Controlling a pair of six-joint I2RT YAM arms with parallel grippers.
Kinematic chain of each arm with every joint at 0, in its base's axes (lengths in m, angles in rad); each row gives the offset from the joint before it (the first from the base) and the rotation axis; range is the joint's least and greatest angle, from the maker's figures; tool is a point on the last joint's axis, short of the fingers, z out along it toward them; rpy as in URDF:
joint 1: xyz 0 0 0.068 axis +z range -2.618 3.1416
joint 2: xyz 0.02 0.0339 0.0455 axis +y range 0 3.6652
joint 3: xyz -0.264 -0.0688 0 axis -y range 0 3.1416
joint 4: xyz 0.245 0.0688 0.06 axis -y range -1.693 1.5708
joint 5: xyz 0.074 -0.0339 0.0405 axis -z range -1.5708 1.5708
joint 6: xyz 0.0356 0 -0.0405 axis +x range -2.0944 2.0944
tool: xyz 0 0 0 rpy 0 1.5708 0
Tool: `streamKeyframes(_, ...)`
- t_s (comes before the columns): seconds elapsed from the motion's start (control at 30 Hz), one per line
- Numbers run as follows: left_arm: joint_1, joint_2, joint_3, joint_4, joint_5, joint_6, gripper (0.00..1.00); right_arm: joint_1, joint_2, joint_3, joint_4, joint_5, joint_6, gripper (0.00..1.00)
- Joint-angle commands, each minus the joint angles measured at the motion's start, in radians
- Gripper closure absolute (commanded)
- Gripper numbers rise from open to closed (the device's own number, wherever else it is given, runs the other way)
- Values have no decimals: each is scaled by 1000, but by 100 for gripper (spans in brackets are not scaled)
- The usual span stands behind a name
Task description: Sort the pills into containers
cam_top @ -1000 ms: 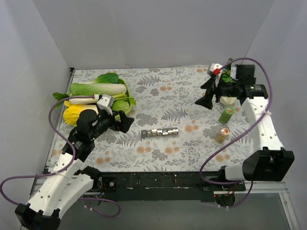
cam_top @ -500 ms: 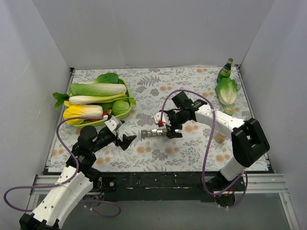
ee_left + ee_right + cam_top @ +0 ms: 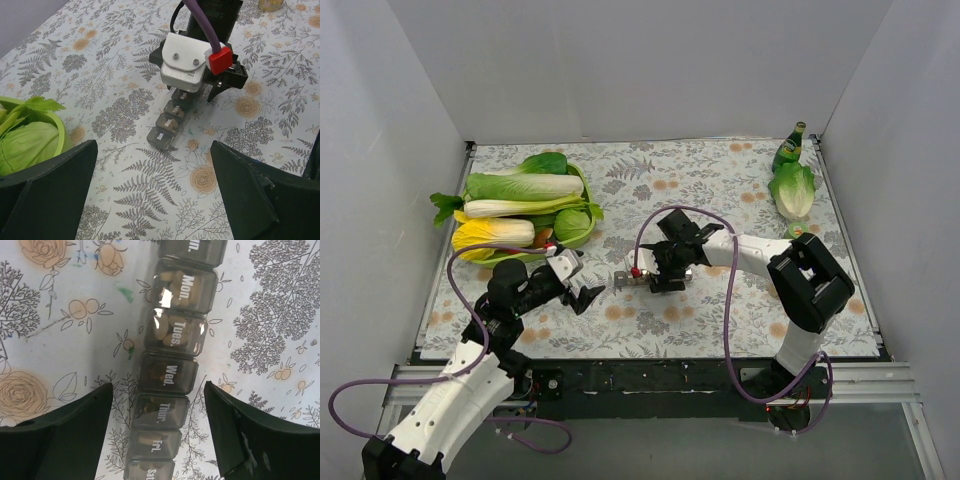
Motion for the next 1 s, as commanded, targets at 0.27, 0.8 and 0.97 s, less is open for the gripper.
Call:
streamKeyframes(0.27, 5, 81, 27, 6, 123, 136, 9, -2, 26, 2, -9, 45, 80, 48)
streamKeyframes(0.8, -98, 522, 84, 90, 261, 374, 24, -130, -152, -164, -71, 2, -9, 61)
streamKeyframes(0.97, -153, 673, 91, 224, 201, 412, 18, -130, -168, -193, -46, -15, -5, 62)
